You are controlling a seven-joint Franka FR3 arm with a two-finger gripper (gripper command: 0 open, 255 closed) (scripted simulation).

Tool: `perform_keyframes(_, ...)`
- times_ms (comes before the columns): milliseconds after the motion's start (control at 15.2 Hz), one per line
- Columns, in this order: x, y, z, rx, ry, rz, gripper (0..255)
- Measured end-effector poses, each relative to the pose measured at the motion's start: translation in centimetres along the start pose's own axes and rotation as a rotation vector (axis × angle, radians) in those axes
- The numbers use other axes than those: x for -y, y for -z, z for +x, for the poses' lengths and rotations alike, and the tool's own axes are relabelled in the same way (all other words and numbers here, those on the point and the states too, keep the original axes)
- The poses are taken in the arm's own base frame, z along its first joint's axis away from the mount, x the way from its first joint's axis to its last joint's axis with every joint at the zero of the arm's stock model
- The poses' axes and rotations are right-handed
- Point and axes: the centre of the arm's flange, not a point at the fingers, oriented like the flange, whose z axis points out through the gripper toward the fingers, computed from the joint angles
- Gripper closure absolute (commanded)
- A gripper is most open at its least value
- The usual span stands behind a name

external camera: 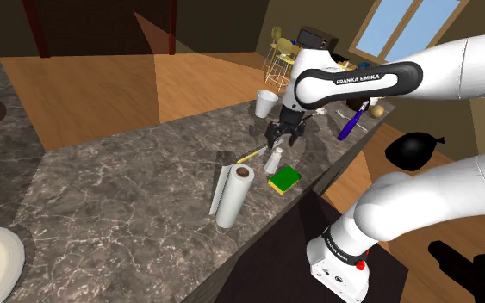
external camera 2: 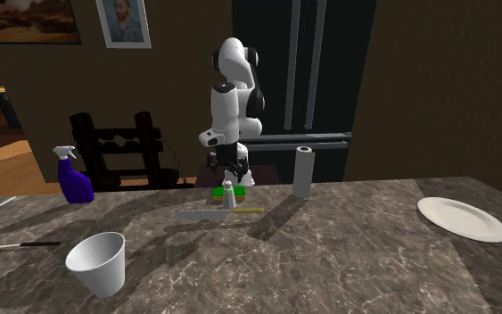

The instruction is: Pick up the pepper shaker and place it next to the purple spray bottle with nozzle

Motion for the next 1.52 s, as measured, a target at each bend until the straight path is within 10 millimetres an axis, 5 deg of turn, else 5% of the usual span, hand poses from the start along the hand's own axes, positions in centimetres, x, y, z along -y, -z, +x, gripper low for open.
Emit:
perform_keyframes(528,0.1,-4.4,0.4,0.0,-0.014,0.0,0)
perform_keyframes(924,0.1,-4.8,0.4,0.0,-0.014,0.0,0)
perform_keyframes(990,0.1,-4.8,0.4,0.0,-0.014,0.0,255)
perform_keyframes(1518,0.1,-4.8,0.4,-0.001,-0.015,0.0,255)
